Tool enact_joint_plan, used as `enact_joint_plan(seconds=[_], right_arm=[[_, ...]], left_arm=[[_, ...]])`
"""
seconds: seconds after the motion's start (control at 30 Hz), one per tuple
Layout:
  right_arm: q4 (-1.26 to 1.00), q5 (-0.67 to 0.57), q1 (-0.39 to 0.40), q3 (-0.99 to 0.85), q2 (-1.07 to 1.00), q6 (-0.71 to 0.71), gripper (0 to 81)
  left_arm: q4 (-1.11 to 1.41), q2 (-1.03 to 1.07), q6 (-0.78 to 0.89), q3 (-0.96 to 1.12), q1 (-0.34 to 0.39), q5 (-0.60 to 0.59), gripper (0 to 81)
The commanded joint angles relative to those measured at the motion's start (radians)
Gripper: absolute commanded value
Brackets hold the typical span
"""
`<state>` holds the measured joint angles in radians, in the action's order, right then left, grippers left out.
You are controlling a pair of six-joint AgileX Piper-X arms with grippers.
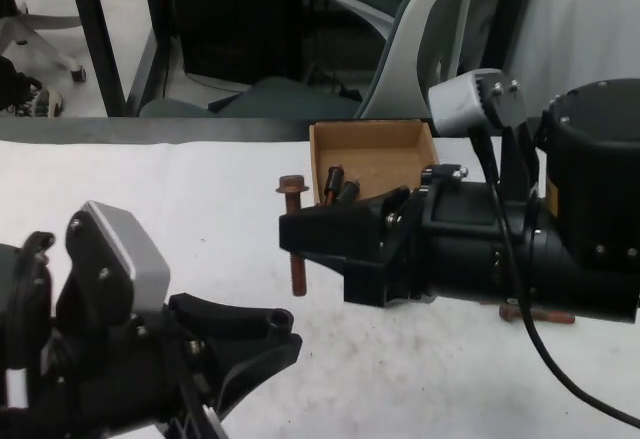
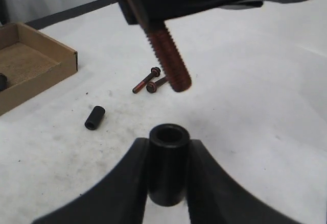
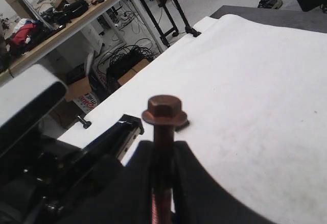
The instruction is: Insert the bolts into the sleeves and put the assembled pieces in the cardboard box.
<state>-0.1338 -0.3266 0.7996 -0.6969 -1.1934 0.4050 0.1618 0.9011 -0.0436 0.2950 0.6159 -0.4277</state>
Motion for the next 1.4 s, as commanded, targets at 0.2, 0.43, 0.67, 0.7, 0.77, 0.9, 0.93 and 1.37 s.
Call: enact_joint_plan(seconds=[0.2,0.43,0.67,0.7,0.77,0.9,0.93,1.37], right_arm=[[-0.020,-0.012,0.010,-0.014,0.002,-0.008,0.3],[-0.020,-0.017,0.010,-0.014,0.002,-0.008,0.3],[-0.020,-0.020,0.010,-0.014,0.002,-0.008,0.3],[-0.020,-0.020,0.010,-0.014,0.002,-0.008,0.3],[-0.020,-0.020,0.010,-0.014,0.002,-0.008,0.3],[-0.020,-0.019,0.010,-0.014,0.002,-0.021,0.3],[-0.020,-0.019,0.010,-0.014,0.002,-0.024,0.3],[-0.013,-0.019,0.010,-0.014,0.002,-0.074,0.3]], left_arm=[[0.069,0.018,0.014,0.028,0.003,-0.039,0.8],[0.114,0.018,0.064,0.029,0.003,-0.049,0.8],[0.116,0.018,0.067,0.029,0.003,-0.074,0.8],[0.116,0.018,0.068,0.029,0.003,-0.074,0.8],[0.121,0.018,0.090,0.029,0.003,-0.074,0.8],[0.159,0.018,0.116,0.029,0.003,-0.080,0.8],[0.160,0.018,0.116,0.029,0.003,-0.083,0.8],[0.164,0.018,0.116,0.029,0.003,-0.095,0.8]])
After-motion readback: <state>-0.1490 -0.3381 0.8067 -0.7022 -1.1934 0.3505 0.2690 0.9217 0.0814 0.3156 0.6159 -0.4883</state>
